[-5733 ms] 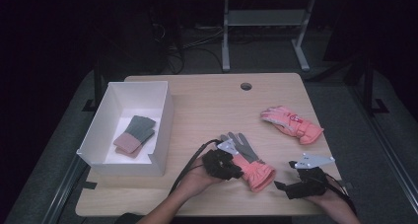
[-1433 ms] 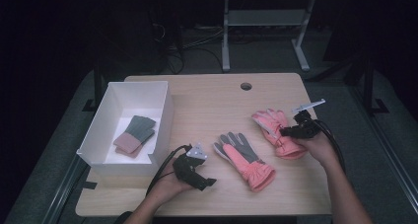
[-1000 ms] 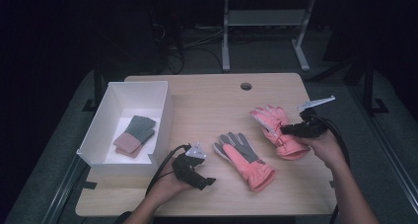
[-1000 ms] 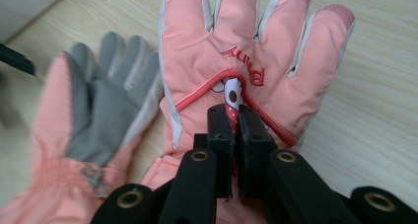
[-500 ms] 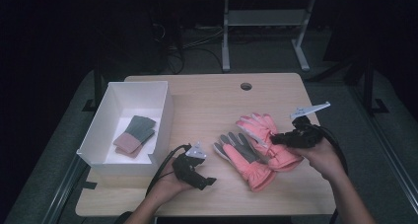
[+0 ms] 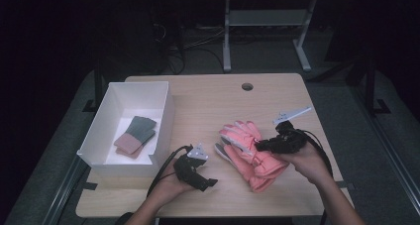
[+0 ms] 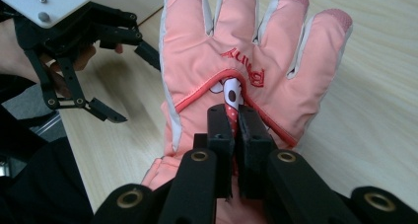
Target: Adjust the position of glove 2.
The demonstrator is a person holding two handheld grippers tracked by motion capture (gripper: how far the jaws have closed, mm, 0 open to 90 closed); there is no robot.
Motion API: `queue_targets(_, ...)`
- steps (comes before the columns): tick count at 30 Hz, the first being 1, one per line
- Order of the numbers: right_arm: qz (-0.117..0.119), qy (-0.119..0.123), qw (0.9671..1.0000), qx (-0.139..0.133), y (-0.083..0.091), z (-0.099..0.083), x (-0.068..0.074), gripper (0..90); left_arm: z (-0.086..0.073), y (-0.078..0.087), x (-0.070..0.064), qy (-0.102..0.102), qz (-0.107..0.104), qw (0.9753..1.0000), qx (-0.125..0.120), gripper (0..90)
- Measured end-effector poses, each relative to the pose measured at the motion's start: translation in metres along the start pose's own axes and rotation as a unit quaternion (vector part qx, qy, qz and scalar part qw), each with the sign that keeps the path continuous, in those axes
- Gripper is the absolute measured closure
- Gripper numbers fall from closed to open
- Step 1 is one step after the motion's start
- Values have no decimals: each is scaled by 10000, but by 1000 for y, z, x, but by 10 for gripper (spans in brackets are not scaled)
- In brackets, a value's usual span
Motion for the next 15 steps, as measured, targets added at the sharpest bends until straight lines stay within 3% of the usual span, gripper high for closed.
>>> queue_targets(9, -4, 16, 9997, 231, -22, 0, -2, 853, 0, 0, 0, -26, -4, 10000, 25, 149)
queue_targets(15, 3, -24, 9993, 370, -33, -3, -5, 764, 0, -1, -1, -42, -12, 10000, 23, 149)
Point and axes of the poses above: each handheld gripper's, and its own axes: y roughly backward along the jaws, z roughly out of its top, x roughly to its left, the point moved 5 cm from there along -y, roughly forward along the jaws, and after that the axes turned 11 degrees about x, right-handed, at the moved point
